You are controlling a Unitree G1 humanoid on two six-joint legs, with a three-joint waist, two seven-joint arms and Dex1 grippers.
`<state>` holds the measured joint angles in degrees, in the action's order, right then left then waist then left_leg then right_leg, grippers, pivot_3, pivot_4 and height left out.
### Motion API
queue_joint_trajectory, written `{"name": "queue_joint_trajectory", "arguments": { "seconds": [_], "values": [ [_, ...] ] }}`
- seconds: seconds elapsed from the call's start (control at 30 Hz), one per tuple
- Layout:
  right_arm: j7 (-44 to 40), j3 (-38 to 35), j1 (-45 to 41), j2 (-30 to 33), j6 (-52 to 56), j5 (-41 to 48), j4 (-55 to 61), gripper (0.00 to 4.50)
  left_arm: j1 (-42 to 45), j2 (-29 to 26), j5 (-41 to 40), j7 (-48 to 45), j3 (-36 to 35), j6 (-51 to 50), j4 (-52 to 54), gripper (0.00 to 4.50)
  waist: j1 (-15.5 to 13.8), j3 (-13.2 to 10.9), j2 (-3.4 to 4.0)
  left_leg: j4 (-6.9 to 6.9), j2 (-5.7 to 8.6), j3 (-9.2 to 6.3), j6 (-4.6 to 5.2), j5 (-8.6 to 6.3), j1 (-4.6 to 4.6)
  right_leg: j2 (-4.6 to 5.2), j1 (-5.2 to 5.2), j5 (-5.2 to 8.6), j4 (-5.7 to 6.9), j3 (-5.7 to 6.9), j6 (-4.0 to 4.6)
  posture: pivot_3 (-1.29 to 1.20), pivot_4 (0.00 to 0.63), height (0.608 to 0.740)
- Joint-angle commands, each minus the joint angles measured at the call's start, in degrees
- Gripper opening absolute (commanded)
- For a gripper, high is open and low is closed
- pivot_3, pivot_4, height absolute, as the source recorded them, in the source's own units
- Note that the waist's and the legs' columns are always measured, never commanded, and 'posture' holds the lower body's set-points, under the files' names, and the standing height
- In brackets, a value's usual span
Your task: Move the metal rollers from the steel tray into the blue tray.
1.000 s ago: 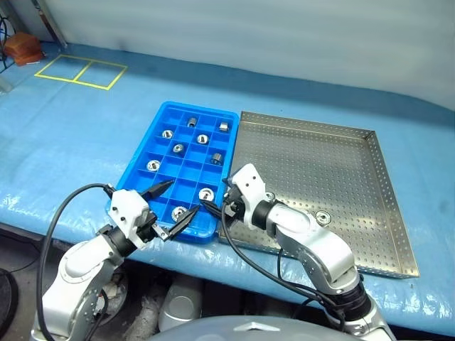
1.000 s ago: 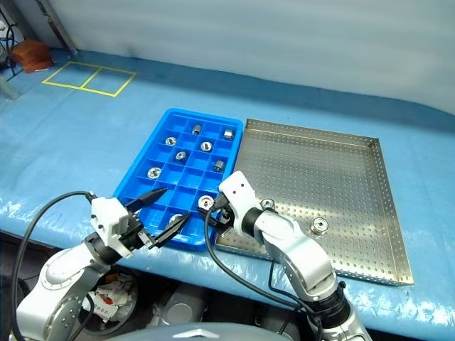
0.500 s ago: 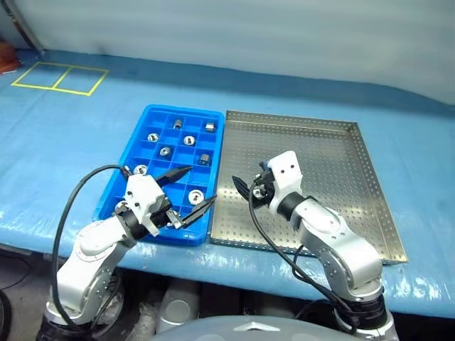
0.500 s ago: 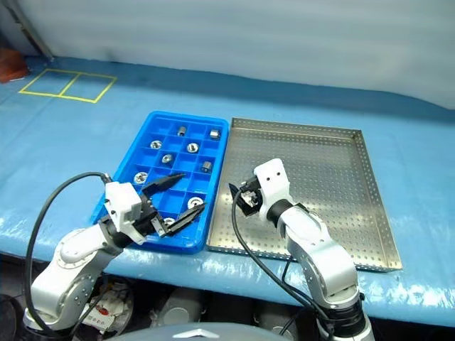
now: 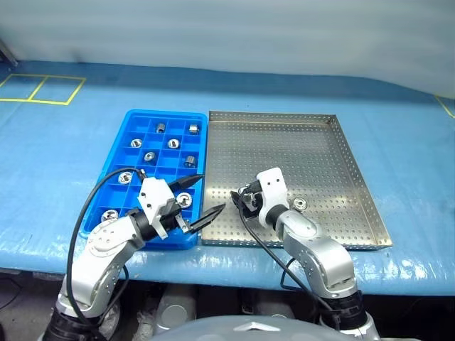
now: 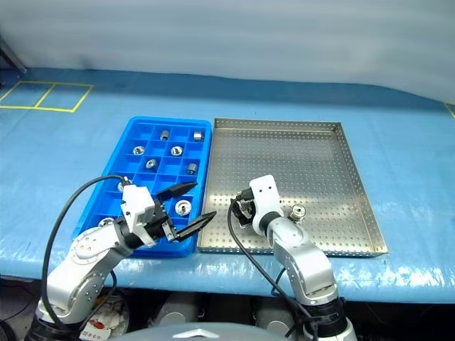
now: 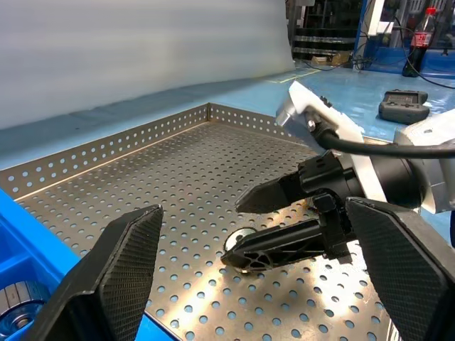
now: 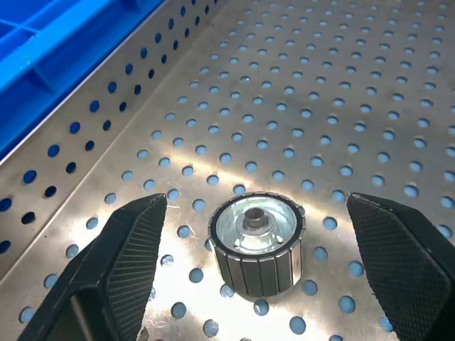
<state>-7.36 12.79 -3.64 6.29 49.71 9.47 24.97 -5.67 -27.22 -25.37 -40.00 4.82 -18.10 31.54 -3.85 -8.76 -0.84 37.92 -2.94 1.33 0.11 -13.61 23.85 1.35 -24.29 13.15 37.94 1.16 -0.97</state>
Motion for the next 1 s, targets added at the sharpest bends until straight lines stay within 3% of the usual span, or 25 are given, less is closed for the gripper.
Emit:
{"name": "queue_joint_trajectory", "arguments": {
  "seconds": [0.03,0.13,0.33,0.63,1.0],
  "values": [
    [-0.50,0.27,0.15,-0.22,-2.67,-0.33,-0.57,4.26,-0.39,0.23,-0.64,-0.22,-0.80,1.31,0.68,4.50,-0.01,0.00,0.00,0.00,0.00,0.00,0.00,0.00,0.00,0.00,-0.01,0.00,0.00,-0.03,-0.01,0.18,0.150,0.740],
    [-0.86,0.55,0.60,0.18,-3.53,-0.54,-0.74,3.66,-0.85,0.54,-0.45,-0.16,-0.61,1.67,0.54,4.50,-0.01,0.00,0.00,0.00,0.00,0.01,0.00,0.00,-0.02,0.00,-0.02,-0.02,0.00,-0.11,-0.03,0.18,0.150,0.740],
    [-0.96,0.20,-0.26,0.70,-3.09,-0.56,0.99,1.73,-1.16,1.37,-0.23,-0.11,-0.13,2.60,-0.12,4.50,-0.06,0.00,0.00,-0.02,0.00,0.04,0.01,-0.01,-0.04,-0.01,-0.05,-0.03,0.00,-0.19,-0.05,0.19,0.150,0.740],
    [-2.22,-0.27,-11.26,1.25,-0.28,-0.56,3.76,1.70,-3.71,3.06,0.97,2.93,-2.52,5.39,0.28,4.50,-0.37,-0.02,-0.01,-0.06,-0.02,0.03,0.02,0.00,-0.04,-0.08,-0.11,-0.07,0.00,-0.29,-0.11,0.30,0.150,0.740],
    [-7.21,3.96,-23.09,-1.40,-4.76,-1.10,-7.87,1.70,-14.08,5.43,2.88,10.46,-7.57,8.17,6.80,4.50,-4.15,-0.03,-0.01,-0.27,0.00,0.01,0.02,0.00,-0.02,-0.07,-0.16,-0.13,-0.07,-0.22,-0.22,0.52,0.150,0.740]
  ]
}}
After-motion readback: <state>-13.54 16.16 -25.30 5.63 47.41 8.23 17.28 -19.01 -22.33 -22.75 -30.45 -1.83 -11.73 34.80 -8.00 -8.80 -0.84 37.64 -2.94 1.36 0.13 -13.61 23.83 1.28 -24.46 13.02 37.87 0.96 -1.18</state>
